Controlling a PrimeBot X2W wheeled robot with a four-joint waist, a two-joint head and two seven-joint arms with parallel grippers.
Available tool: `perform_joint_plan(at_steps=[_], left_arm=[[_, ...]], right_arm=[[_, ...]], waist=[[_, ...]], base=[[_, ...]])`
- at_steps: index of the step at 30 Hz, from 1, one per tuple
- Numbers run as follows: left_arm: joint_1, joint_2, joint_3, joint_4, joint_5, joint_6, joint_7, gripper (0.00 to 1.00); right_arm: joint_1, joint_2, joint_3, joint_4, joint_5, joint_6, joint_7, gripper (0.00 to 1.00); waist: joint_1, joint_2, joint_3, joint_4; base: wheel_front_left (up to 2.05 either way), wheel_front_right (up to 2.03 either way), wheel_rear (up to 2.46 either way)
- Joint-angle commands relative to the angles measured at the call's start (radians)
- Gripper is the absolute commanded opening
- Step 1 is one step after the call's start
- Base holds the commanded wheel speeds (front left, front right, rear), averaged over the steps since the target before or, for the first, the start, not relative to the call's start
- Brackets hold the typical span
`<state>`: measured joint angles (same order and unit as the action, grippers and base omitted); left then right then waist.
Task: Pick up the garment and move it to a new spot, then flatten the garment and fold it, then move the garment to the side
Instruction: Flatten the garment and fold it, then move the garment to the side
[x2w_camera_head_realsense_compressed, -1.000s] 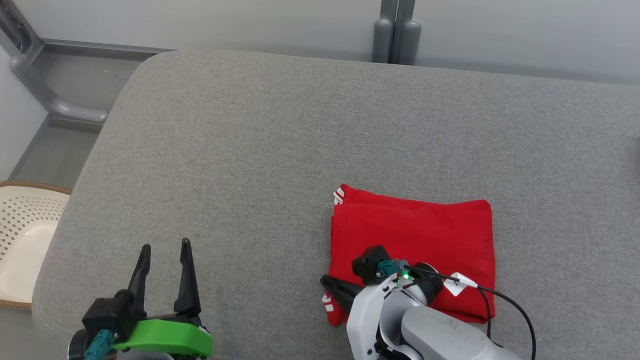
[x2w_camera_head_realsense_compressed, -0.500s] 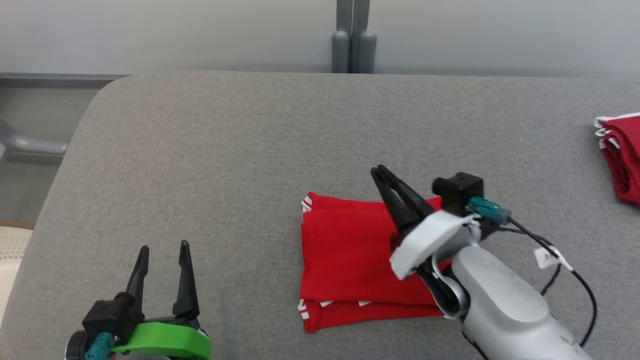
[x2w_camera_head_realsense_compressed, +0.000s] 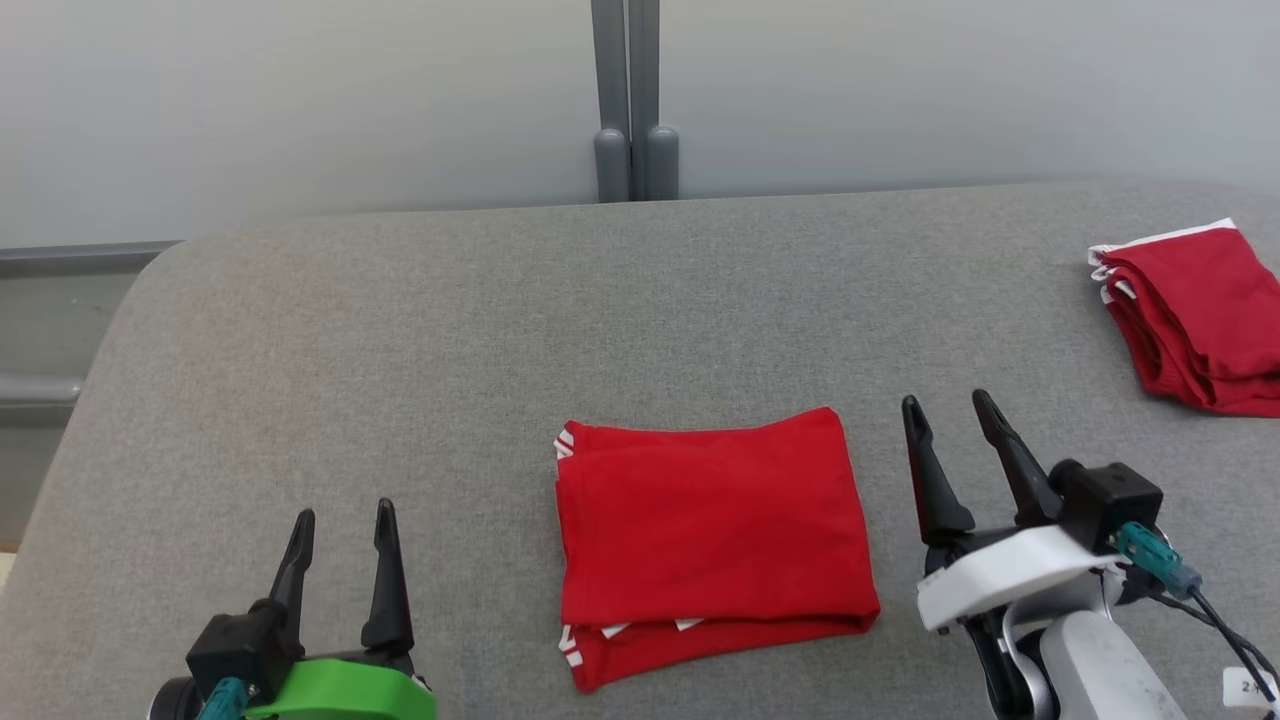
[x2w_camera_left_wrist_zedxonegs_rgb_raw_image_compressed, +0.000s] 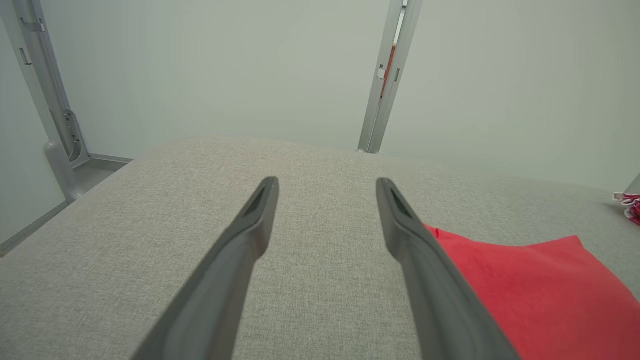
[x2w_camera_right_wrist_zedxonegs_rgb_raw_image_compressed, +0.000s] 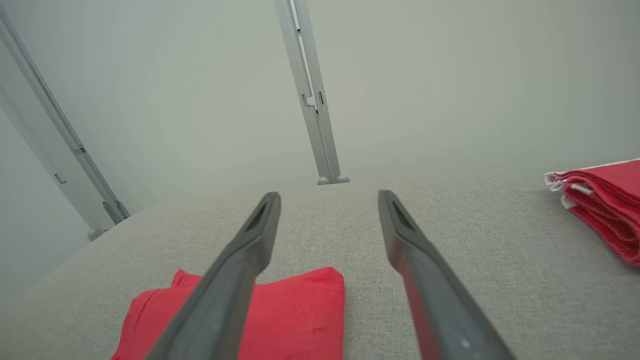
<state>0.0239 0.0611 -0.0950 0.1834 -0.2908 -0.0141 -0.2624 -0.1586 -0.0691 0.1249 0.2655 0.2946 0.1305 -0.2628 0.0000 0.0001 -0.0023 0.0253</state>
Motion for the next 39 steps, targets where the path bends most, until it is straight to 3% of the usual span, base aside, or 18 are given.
perform_joint_plan(at_steps=[1, 21, 28, 39], left_arm=[[0.023, -0.001, 0.004, -0.003, 0.009, 0.003, -0.003, 1.0], [0.059, -0.01, 0.031, -0.025, 0.042, -0.006, -0.003, 1.0], [0.061, -0.01, 0.019, -0.024, 0.041, -0.003, -0.003, 1.0], [0.04, -0.01, -0.009, -0.024, 0.018, 0.013, -0.003, 1.0]], right_arm=[[0.032, 0.003, -0.012, -0.014, -0.015, 0.0, -0.002, 1.0], [0.09, 0.018, -0.051, -0.034, -0.055, 0.0, -0.002, 1.0], [0.067, 0.009, -0.085, 0.03, -0.091, 0.0, -0.001, 1.0], [-0.042, -0.046, -0.014, 0.213, -0.043, 0.0, 0.244, 1.0]], waist=[[0.0, -0.0001, -0.008, -0.009], [0.0, -0.0001, -0.013, 0.004], [0.0, -0.0001, -0.01, 0.021], [0.0, -0.0001, 0.045, 0.098]], base=[[0.0, 0.0, 0.0], [0.0, 0.0, 0.0], [0.0, 0.0, 0.0], [0.0, 0.0, 0.0]])
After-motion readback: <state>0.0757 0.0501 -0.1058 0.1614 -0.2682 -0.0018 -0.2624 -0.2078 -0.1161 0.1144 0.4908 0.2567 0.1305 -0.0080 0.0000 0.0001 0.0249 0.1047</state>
